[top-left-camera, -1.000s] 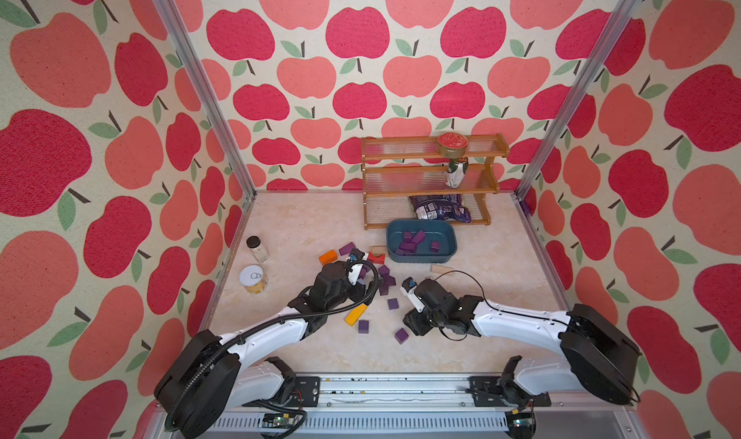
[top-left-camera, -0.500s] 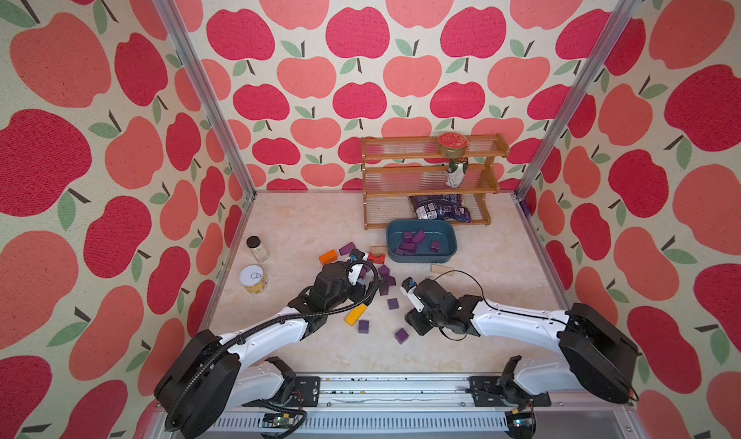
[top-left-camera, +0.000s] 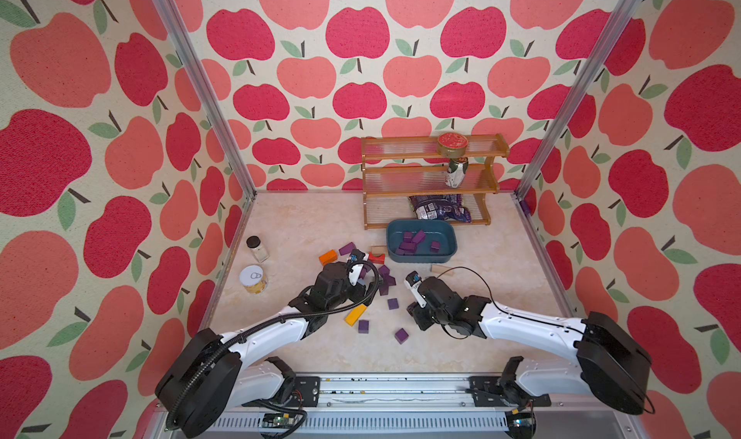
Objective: Pick purple bricks into the storage bin
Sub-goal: Pick up the building block from the center of the board, then place the building block in the storage box.
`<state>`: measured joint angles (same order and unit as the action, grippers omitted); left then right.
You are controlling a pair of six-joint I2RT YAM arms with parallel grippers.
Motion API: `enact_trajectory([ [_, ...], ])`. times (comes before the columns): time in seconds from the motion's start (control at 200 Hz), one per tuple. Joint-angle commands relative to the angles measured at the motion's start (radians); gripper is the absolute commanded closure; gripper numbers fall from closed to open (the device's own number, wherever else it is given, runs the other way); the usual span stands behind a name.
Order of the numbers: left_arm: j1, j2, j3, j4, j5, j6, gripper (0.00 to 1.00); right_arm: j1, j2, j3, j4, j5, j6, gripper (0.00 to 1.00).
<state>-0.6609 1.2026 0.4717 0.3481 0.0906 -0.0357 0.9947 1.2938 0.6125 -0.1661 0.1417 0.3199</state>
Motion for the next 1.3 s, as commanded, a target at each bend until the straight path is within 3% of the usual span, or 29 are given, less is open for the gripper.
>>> enact_trajectory([
  [0.0, -0.003, 0.012, 0.03, -0.015, 0.009, 0.007, 0.01, 0.005, -0.026, 0.01, -0.028, 0.031, 0.019, 0.65],
  [0.27, -0.002, 0.009, 0.03, -0.016, 0.006, 0.008, 0.01, -0.021, -0.033, 0.046, -0.067, 0.068, 0.029, 0.66],
  [0.73, -0.002, 0.009, 0.03, -0.019, 0.008, 0.007, 0.01, -0.136, -0.076, 0.119, -0.065, 0.021, -0.024, 0.66],
  [1.296, -0.002, 0.009, 0.032, -0.023, 0.004, 0.01, 0.01, -0.394, -0.023, 0.296, -0.041, -0.07, -0.067, 0.66],
])
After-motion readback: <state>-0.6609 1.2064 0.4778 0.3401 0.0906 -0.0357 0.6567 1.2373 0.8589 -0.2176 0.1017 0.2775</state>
